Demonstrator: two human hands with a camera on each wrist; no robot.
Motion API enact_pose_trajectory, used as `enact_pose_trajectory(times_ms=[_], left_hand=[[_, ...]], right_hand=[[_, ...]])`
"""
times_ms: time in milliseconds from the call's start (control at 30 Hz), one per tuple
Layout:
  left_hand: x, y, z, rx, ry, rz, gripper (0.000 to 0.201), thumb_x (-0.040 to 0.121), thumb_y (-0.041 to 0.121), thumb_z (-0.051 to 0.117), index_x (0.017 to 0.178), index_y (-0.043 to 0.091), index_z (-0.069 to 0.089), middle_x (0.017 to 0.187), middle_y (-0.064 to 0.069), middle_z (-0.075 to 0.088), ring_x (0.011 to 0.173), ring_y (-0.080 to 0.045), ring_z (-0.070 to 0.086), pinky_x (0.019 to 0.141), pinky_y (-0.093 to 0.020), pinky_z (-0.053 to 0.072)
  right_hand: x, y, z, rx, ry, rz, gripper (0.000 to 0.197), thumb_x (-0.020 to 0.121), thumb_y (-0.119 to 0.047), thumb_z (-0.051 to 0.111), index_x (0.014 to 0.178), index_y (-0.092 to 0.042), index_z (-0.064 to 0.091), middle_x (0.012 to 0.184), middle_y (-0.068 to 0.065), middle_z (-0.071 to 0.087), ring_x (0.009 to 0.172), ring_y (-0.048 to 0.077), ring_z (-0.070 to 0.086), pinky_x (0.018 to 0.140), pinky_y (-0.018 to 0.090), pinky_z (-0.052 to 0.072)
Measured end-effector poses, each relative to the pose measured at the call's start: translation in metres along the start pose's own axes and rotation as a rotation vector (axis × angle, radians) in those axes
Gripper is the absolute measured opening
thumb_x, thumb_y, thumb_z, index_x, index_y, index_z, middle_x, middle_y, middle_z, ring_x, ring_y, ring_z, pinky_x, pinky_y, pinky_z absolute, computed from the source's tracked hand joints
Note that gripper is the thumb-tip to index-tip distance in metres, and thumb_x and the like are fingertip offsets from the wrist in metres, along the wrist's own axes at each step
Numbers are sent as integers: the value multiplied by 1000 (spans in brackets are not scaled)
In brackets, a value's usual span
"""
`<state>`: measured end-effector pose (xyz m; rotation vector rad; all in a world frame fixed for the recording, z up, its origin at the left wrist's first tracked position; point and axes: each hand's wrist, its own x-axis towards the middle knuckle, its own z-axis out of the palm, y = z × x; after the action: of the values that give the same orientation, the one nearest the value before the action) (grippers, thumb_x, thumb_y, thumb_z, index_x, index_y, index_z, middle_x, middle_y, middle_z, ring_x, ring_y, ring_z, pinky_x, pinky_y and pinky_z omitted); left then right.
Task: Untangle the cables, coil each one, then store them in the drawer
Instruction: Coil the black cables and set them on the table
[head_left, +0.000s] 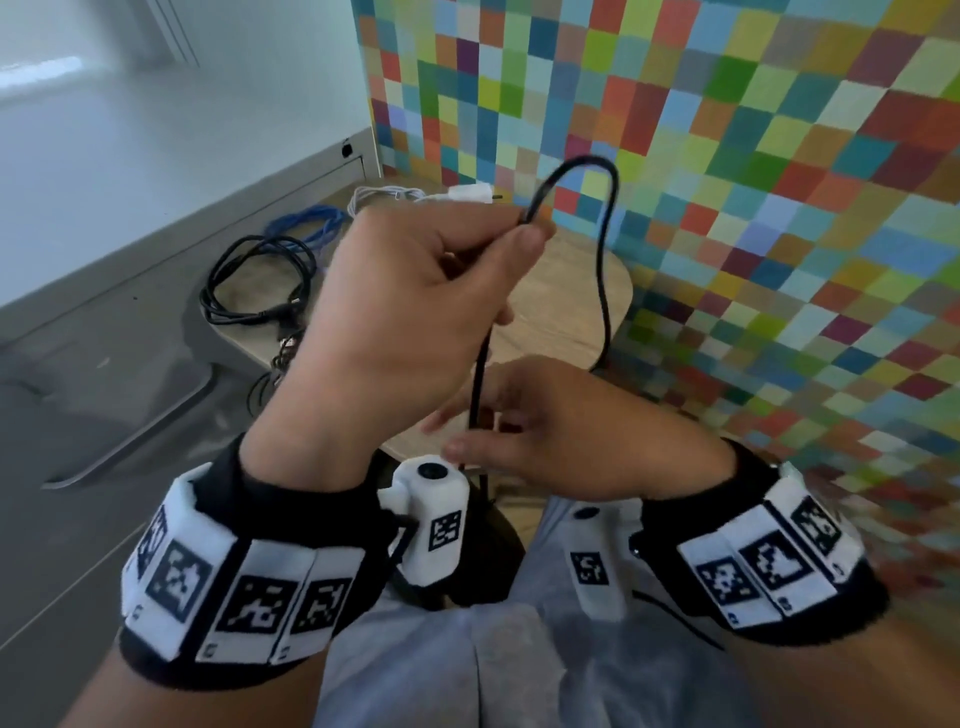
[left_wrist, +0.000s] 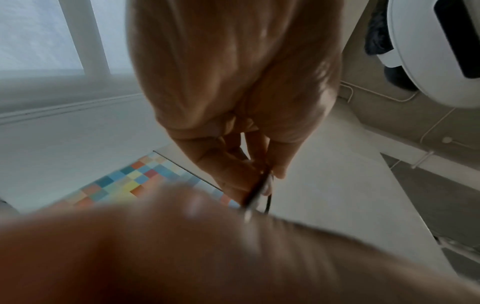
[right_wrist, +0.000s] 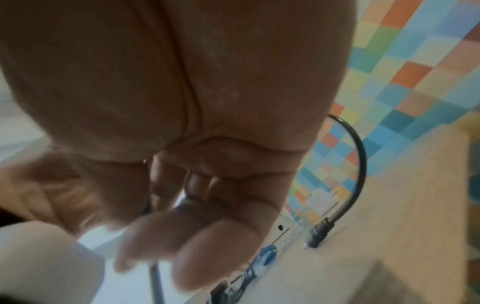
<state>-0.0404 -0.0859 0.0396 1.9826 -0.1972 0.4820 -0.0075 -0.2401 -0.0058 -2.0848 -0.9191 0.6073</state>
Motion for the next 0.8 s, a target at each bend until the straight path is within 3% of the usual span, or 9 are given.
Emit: enact_pose_trajectory(times_ms=[67, 133, 267, 367, 467, 533, 667, 733, 800], left_hand=[[-2, 3, 0, -29, -26, 25, 14, 102, 26, 63, 104, 32, 76, 73, 0, 73, 64, -12, 71, 54, -38, 58], [-4, 0, -4, -148, -120, 16, 23, 107, 25, 53, 118, 21, 72, 70, -2, 69, 57, -19, 68, 50, -35, 55], [-14, -20, -14, -292, -470, -113, 42, 103, 27, 48, 144, 16, 51, 107, -11, 74, 95, -31, 72, 84, -45, 60], [-25, -35, -20, 64, -622, -226, 21, 106, 36, 49, 114, 31, 68, 88, 1, 76, 88, -21, 74, 84, -46, 59], [-26, -34, -34, 75, -443, -321, 27, 107, 24, 47, 90, 19, 68, 73, -5, 73, 78, -25, 76, 67, -39, 60], [-21, -21, -43, -35, -268, -315, 26, 107, 21, 46, 93, 16, 68, 71, -10, 73, 72, -26, 76, 60, -31, 60], [-7, 5, -38, -132, -103, -112, 19, 105, 19, 54, 105, 23, 73, 69, -8, 73, 63, -26, 75, 57, -31, 60], [-2, 13, -29, -156, -53, -35, 15, 102, 16, 62, 106, 22, 75, 70, -9, 73, 62, -24, 74, 57, -31, 60], [0, 15, -22, -160, -27, 37, 14, 101, 16, 64, 108, 22, 75, 77, -8, 75, 69, -21, 75, 63, -32, 61]], right_hand=[[1, -8, -1, 64, 85, -59, 22, 103, -24, 64, 86, -25, 77, 72, -11, 70, 62, 6, 65, 63, 26, 53], [1, -16, -12, 301, 203, -146, 26, 106, -16, 57, 88, -10, 75, 71, 9, 70, 64, 22, 70, 60, 43, 59], [-2, -25, -53, 822, 459, -398, 27, 106, -23, 46, 102, -4, 66, 82, 11, 73, 79, 28, 74, 64, 40, 60], [-8, -19, -88, 957, 616, -499, 33, 113, -27, 33, 111, -10, 61, 88, 2, 74, 92, 24, 73, 70, 33, 56], [-15, 2, -103, 742, 805, -264, 40, 112, -39, 37, 117, -10, 65, 94, 5, 73, 86, 28, 71, 63, 34, 50], [-18, 10, -96, 499, 744, -48, 45, 107, -49, 45, 112, -14, 72, 89, 8, 73, 68, 27, 67, 56, 35, 48], [-16, -7, -49, 167, 230, 63, 41, 81, -59, 66, 114, -36, 75, 76, 6, 71, 58, 26, 63, 56, 41, 52], [-12, -16, -26, 37, 15, 36, 30, 86, -52, 72, 112, -38, 75, 72, -2, 69, 60, 15, 62, 61, 36, 52], [-9, -22, -12, 45, -3, -40, 12, 99, -33, 68, 99, -27, 78, 69, 0, 68, 59, 13, 62, 60, 38, 52]])
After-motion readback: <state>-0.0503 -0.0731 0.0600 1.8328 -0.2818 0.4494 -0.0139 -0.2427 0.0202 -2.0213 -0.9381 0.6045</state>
